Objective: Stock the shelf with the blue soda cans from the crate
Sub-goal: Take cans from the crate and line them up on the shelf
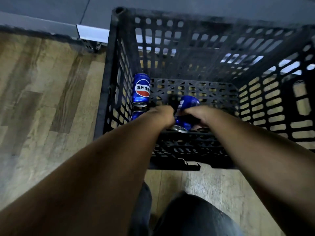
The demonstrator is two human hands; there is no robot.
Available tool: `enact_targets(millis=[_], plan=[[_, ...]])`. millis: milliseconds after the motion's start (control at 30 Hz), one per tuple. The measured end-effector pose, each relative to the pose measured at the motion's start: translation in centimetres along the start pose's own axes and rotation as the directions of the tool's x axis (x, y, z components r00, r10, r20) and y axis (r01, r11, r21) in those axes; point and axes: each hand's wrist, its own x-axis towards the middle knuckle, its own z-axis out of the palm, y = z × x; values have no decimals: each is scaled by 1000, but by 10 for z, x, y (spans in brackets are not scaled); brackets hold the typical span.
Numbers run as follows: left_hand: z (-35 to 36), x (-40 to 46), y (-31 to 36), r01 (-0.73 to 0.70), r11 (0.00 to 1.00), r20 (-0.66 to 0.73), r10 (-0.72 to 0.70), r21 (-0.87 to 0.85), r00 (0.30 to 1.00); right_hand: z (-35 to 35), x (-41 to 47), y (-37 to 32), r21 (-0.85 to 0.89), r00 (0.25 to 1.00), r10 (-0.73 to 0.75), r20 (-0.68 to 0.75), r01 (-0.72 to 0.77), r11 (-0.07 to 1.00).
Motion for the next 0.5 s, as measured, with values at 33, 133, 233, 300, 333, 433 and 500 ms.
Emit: enact_targets(millis=[33,133,233,300,333,433,500], plan=[[-10,-9,2,31,995,-43,-35,-97,998,0,-13,-4,23,999,-36,4,36,999],[-40,-40,4,110,904,-84,-158,-413,984,-6,-60,-18,138,986,-165,-19,166,976],[-69,-96,10,151,751,-32,-224,-643,974,-18,-128,-37,278,964,-266,-5,257,926],[-87,-137,18,146,710,-19,-219,-689,976,-27,-177,-51,315,952,-306,28,282,906],[-98,-158,22,152,676,-3,-222,-721,975,-31,-201,-57,319,947,-318,37,291,902],[-136,-217,39,143,620,18,-203,-771,979,-42,-271,-80,306,936,-352,8,333,892],[-168,-255,52,127,620,18,-179,-775,984,-47,-315,-95,316,929,-368,-36,359,878]])
